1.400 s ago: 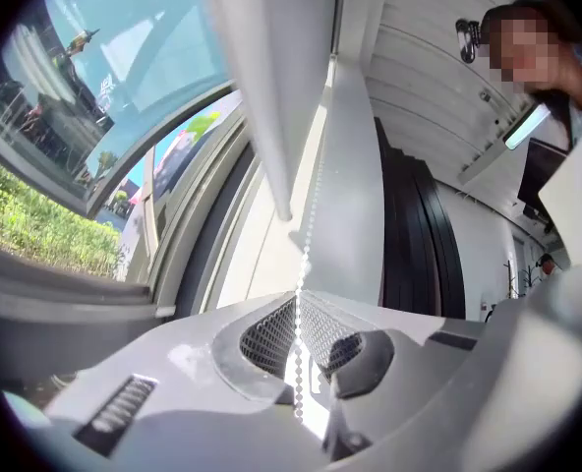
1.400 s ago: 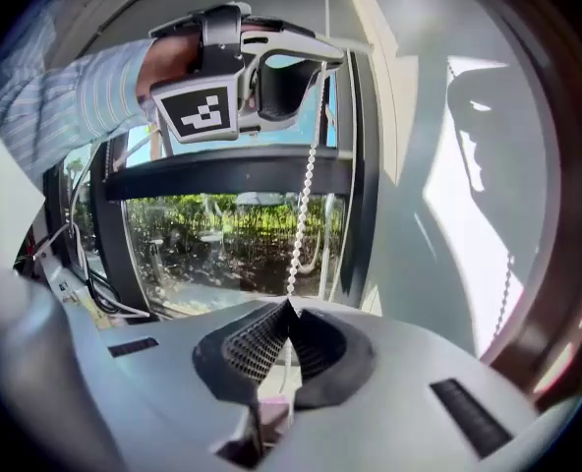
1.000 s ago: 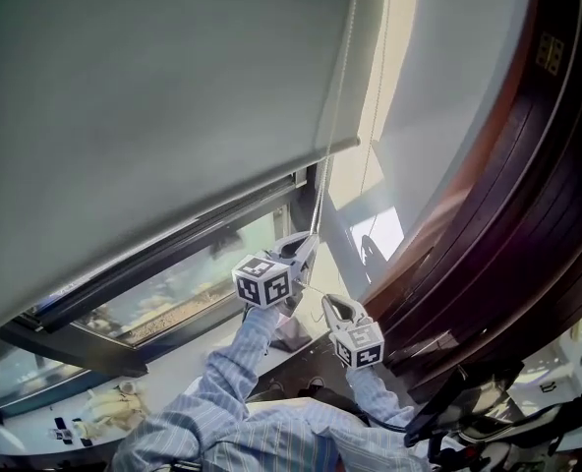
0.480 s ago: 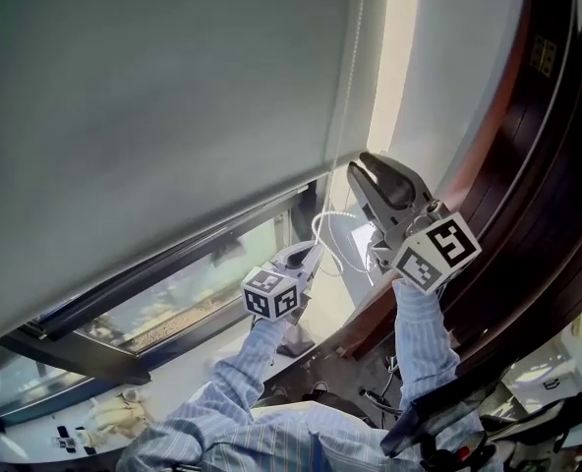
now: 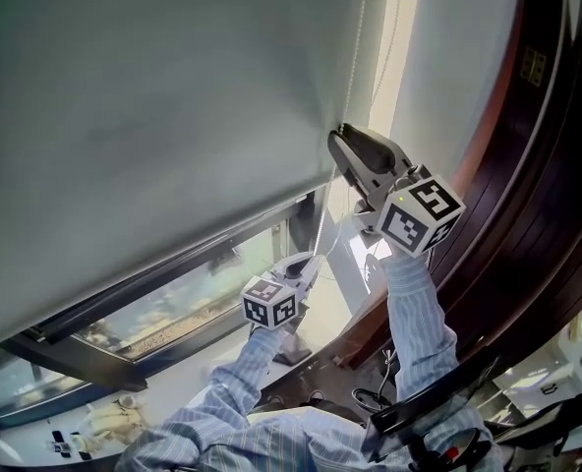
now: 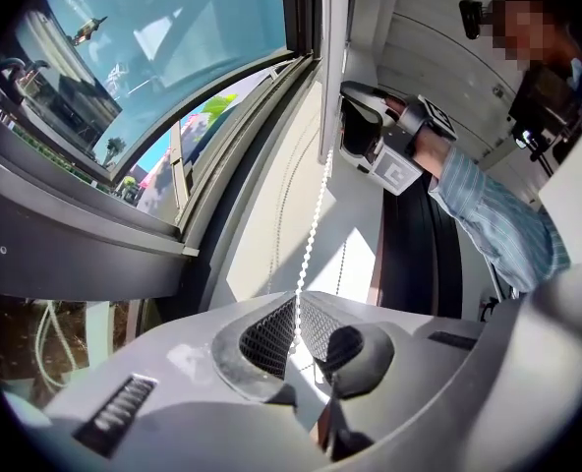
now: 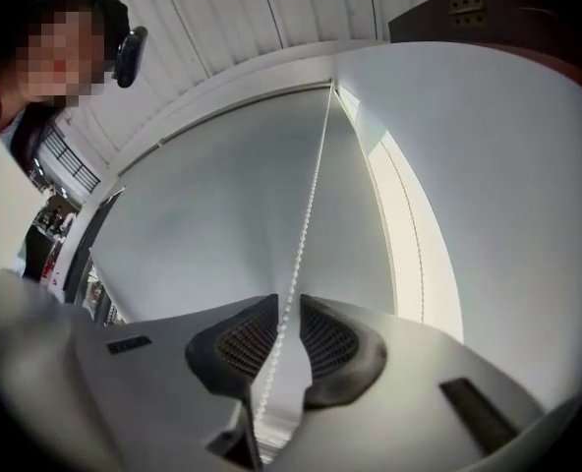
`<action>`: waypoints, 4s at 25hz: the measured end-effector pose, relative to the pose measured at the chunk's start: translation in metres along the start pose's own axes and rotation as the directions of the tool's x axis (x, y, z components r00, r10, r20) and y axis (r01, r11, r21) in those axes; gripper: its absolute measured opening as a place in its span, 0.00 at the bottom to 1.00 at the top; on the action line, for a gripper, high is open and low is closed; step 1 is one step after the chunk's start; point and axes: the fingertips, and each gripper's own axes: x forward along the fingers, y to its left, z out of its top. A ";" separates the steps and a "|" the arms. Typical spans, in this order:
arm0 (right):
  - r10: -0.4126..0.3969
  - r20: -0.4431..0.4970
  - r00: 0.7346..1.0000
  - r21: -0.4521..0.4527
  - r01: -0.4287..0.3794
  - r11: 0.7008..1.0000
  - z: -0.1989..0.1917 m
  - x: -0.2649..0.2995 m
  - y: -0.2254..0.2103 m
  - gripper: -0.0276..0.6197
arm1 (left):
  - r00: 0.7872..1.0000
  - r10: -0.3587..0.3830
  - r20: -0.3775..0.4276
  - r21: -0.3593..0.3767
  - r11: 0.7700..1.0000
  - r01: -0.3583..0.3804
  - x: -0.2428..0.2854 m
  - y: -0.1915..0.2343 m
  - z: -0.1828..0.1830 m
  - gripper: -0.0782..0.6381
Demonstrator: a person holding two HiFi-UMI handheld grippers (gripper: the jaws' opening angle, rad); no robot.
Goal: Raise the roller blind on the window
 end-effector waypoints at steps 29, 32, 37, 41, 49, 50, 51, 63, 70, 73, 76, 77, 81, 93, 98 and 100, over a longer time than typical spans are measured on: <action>-0.101 -0.192 0.976 -0.019 0.099 0.995 -0.136 -0.051 0.052 0.05 | 0.953 0.065 -0.294 -0.174 0.977 -0.120 -0.034 0.037 -0.151 0.12; -0.083 -0.286 0.955 0.020 0.093 0.995 -0.189 -0.063 0.069 0.05 | 0.902 0.095 -0.421 -0.200 0.960 -0.194 -0.062 0.052 -0.203 0.12; -0.096 -0.309 0.946 0.017 0.107 0.994 -0.237 -0.081 0.091 0.05 | 0.888 0.040 -0.458 -0.198 0.969 -0.146 -0.102 0.047 -0.244 0.12; -0.112 -0.334 0.936 -0.014 0.114 0.993 -0.238 -0.076 0.086 0.05 | 0.965 0.019 -0.262 -0.128 0.990 -0.054 -0.107 0.027 -0.179 0.13; -0.128 -0.335 0.933 -0.012 0.132 0.991 -0.242 -0.070 0.079 0.05 | 0.990 -0.115 0.078 0.113 0.988 0.105 -0.085 -0.030 0.025 0.29; -0.126 -0.334 0.934 -0.010 0.130 0.991 -0.242 -0.070 0.080 0.05 | 0.984 -0.137 0.111 0.152 0.981 0.120 -0.078 -0.038 0.052 0.29; -0.123 -0.335 0.934 -0.006 0.129 0.992 -0.243 -0.069 0.082 0.05 | 0.977 -0.159 0.141 0.187 0.974 0.131 -0.071 -0.045 0.078 0.29; -0.138 -0.323 0.936 -0.001 0.146 0.989 -0.243 -0.075 0.084 0.05 | 0.932 -0.244 0.266 0.384 0.914 0.130 0.003 -0.087 0.268 0.29; -0.142 -0.306 0.941 0.005 0.151 0.988 -0.241 -0.076 0.087 0.05 | 0.923 -0.256 0.287 0.312 0.936 0.163 0.008 -0.086 0.273 0.13; -0.140 -0.308 0.941 -0.003 0.146 0.989 -0.243 -0.077 0.091 0.05 | 0.899 -0.229 0.373 0.234 0.961 0.148 -0.003 -0.073 0.277 0.12; -0.129 -0.341 0.931 -0.002 0.136 0.991 -0.258 -0.078 0.098 0.05 | 0.894 -0.224 0.387 0.200 0.967 0.155 -0.003 -0.068 0.266 0.12; -0.128 -0.358 0.925 0.002 0.138 0.990 -0.267 -0.080 0.100 0.05 | 0.901 -0.217 0.375 0.203 0.968 0.149 -0.001 -0.066 0.257 0.12; -0.134 -0.461 0.877 0.020 0.161 0.987 -0.320 -0.098 0.102 0.05 | 0.933 -0.164 0.322 0.159 0.980 0.117 0.006 -0.041 0.206 0.12; -0.018 -0.771 0.636 0.174 0.237 0.956 -0.484 -0.198 0.139 0.05 | 1.000 0.029 0.011 -0.020 0.999 -0.029 -0.005 0.038 0.007 0.12; -0.099 -0.546 0.832 0.201 0.245 0.949 -0.363 -0.153 0.103 0.06 | 0.999 0.038 -0.011 -0.028 0.999 -0.038 -0.008 0.054 0.013 0.12; -0.122 -0.399 0.909 0.174 0.206 0.963 -0.284 -0.121 0.083 0.10 | 0.999 0.037 -0.002 -0.034 0.999 -0.037 -0.012 0.054 0.014 0.12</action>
